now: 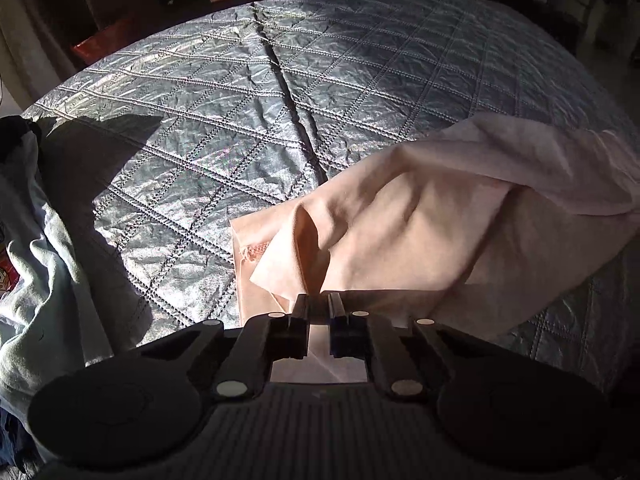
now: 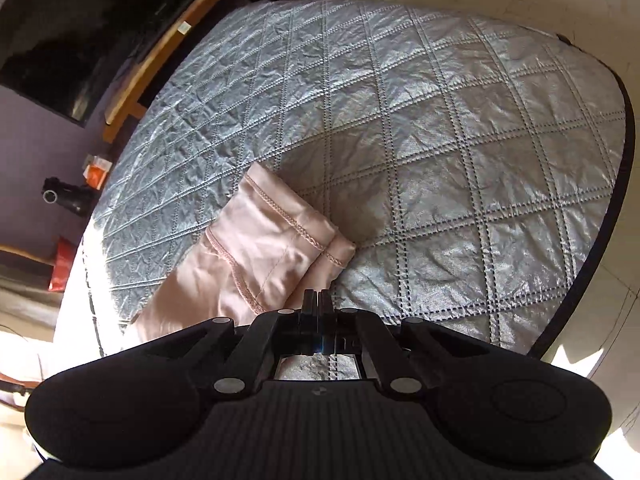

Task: Fold clothes

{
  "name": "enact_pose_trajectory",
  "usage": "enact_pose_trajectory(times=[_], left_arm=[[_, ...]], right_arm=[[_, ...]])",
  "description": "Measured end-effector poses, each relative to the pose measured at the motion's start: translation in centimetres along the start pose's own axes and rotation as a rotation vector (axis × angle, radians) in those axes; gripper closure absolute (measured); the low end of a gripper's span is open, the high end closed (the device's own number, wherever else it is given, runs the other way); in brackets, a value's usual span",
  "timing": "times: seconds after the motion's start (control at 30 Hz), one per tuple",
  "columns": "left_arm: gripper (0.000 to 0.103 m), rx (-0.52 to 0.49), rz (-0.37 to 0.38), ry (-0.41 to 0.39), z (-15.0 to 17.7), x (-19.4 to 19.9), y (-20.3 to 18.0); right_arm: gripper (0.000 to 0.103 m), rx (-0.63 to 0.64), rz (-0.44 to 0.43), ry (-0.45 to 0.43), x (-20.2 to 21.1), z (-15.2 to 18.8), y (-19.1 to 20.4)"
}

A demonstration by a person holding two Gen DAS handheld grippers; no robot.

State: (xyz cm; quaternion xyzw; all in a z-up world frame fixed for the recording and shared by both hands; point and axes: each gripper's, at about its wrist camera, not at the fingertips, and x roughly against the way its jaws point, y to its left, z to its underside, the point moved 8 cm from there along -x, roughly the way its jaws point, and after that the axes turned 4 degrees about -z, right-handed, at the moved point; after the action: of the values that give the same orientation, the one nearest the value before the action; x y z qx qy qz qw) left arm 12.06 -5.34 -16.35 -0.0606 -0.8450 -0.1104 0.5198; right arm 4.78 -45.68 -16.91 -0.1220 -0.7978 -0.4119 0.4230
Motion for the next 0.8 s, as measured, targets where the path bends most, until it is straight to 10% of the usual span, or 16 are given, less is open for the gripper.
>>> enact_pose_trajectory(times=[0.17, 0.37, 0.8], left_arm=[[0.063, -0.075, -0.016, -0.097, 0.2, 1.2, -1.2], [0.05, -0.271, -0.107, -0.258, 0.3, 2.7, -3.6], [0.049, -0.365, -0.047, -0.24, 1.2, 2.2, -6.2]], right_arm=[[0.102, 0.196, -0.025, -0.068, 0.9, -1.1, 3.6], [0.101, 0.275, -0.008, -0.008, -1.5, -1.3, 3.6], [0.103, 0.267, -0.008, 0.076, -3.2, -0.4, 2.1]])
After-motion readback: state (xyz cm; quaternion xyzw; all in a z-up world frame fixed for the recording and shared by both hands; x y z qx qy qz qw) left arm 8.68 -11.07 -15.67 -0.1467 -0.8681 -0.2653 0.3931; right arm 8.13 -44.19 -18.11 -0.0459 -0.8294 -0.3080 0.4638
